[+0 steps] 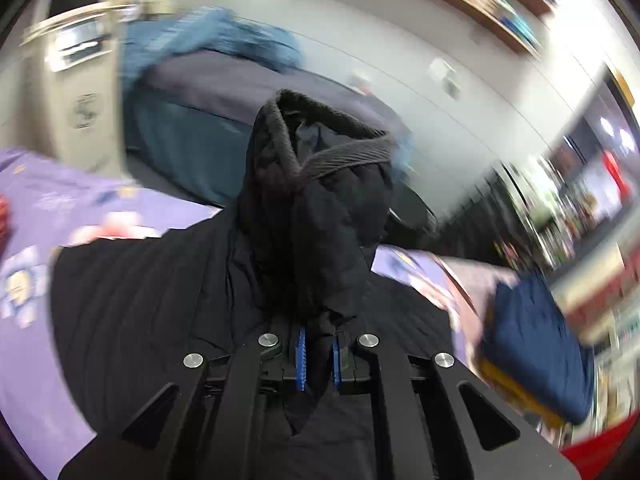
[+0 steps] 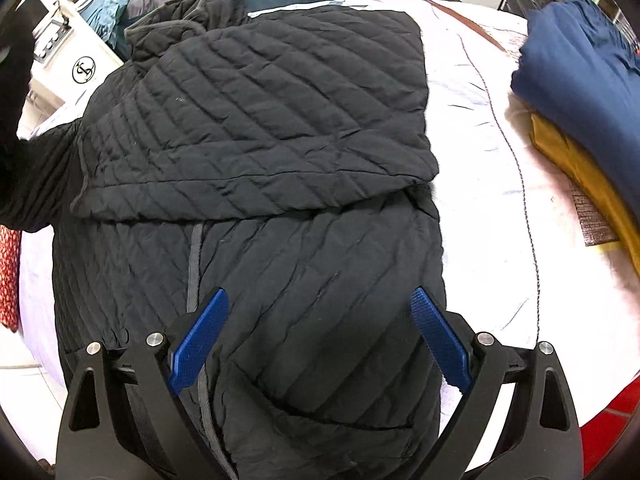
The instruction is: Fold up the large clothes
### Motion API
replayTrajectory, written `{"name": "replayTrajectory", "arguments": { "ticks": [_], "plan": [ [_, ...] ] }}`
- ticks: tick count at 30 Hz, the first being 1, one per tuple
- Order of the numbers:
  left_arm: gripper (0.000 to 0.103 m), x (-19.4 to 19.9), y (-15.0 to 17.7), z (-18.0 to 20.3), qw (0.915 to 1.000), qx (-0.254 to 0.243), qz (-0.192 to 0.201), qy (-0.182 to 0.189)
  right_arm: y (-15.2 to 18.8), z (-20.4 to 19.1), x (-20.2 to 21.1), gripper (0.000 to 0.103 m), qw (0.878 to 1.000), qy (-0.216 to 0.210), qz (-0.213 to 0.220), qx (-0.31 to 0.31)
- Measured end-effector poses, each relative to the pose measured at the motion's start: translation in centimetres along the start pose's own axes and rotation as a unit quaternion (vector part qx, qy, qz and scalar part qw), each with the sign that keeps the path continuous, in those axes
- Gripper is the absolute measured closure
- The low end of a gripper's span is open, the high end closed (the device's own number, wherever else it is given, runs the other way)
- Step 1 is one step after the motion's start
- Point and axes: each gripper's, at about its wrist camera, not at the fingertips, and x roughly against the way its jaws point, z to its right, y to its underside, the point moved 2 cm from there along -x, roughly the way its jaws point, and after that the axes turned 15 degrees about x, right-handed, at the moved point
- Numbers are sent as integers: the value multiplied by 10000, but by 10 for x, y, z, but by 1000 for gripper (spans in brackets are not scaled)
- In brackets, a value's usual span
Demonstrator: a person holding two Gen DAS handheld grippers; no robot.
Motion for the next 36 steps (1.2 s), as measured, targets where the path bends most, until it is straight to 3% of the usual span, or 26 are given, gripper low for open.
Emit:
{"name": "replayTrajectory", "arguments": {
  "ticks": [3,9,13,20,21,23,24,27,29,32,36],
  "plan": [
    [95,-30,26,39,9988,-155,-397,246,4,9,-1,12,9999,6,-20,-157],
    [95,-65,82,87,9920,-879,-884,195,14,19,-2,12,9993,41,-56,-363],
    [95,-85,115,93,9852,-1185,-1238,-19,19,26,0,12,9986,55,-39,-522],
    [89,-109,137,73,9759,-1056,-1893,-262,23,26,-3,12,9983,47,-180,-552],
    [82,-109,139,74,9742,-1103,-1952,-255,21,25,-3,12,9984,52,-179,-535],
    [41,-106,141,79,9722,-1100,-2066,-34,18,23,-4,12,9986,70,-173,-497],
    [11,-98,140,82,9742,-1032,-1997,196,15,23,-5,11,9986,73,-176,-491],
    [6,-79,138,90,9786,-1037,-1694,528,12,20,-4,12,9987,56,-173,-478],
    [6,-77,138,90,9769,-1130,-1759,431,8,18,-2,12,9989,86,-134,-436],
    [6,-70,135,71,9799,-1273,-1536,91,2,16,5,12,9991,162,-15,-401],
    [6,-67,125,14,9811,-1147,-1293,-867,-11,13,30,12,9978,418,426,-274]
  ]
}}
